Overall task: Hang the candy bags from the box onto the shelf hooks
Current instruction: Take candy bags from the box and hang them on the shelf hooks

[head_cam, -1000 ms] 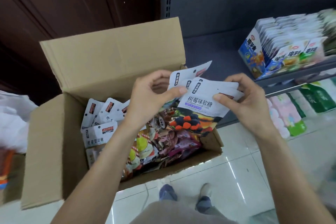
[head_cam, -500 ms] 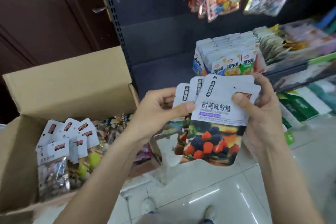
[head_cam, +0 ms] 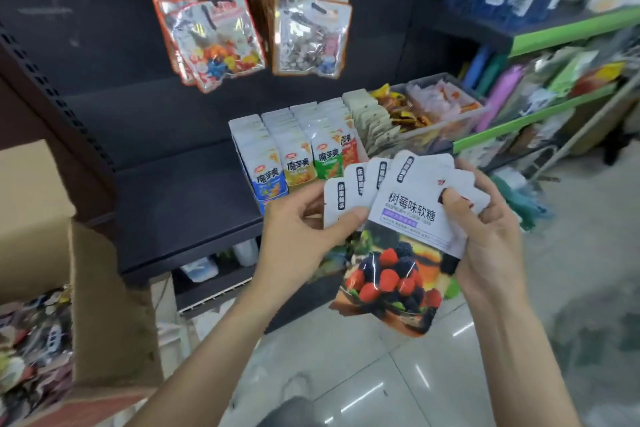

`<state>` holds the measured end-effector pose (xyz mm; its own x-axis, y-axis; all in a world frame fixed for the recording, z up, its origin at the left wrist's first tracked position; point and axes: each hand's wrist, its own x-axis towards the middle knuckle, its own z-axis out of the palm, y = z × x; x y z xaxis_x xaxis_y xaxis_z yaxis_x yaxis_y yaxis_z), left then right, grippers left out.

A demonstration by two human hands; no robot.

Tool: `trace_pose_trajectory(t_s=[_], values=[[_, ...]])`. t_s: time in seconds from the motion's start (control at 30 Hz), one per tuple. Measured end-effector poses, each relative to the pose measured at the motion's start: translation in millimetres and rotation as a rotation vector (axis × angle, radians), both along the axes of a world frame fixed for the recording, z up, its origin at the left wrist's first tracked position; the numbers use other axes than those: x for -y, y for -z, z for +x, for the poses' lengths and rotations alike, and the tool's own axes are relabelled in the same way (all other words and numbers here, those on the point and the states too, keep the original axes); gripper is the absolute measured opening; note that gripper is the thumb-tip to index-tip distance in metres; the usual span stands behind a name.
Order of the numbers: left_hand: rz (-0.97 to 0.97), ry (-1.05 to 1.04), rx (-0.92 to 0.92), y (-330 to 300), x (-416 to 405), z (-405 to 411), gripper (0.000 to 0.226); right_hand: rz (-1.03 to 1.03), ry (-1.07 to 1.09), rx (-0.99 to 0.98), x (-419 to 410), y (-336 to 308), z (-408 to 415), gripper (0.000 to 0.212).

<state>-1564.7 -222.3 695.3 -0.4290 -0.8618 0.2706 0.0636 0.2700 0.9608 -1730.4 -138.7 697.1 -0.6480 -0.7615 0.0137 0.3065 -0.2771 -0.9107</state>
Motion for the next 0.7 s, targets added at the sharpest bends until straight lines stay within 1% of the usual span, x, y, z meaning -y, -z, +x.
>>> trace_pose_trajectory(t_s=[0.1,0.17,0.27,0.33,0.4,0.5,0.6,0.7], values=[[-0.046,-0.012,0.04,-2,22,-29,0.021,-0.006,0.028,-0.067,18,1,-26,0.034],[-0.029,-0.027,0.037,1,41,-47,0.018,-0.005,0.051,-0.134,33,4,-45,0.034],[0.013,-0.041,0.012,5,73,-75,0.013,0.057,0.104,-0.328,64,7,-75,0.02],[0.041,-0.056,-0.025,3,92,-91,0.011,0.114,0.158,-0.505,86,4,-96,0.012],[0.097,-0.059,-0.103,-2,110,-105,0.013,0.125,0.211,-0.641,108,-4,-115,0.018],[0.112,-0.08,-0.168,-12,135,-122,0.016,0.042,0.22,-0.645,140,-16,-139,0.018],[0.068,-0.14,-0.176,-20,155,-138,0.017,-0.036,0.239,-0.559,173,-26,-159,0.017],[0.015,-0.249,-0.167,-22,168,-153,0.017,-0.077,0.222,-0.485,203,-34,-178,0.02]])
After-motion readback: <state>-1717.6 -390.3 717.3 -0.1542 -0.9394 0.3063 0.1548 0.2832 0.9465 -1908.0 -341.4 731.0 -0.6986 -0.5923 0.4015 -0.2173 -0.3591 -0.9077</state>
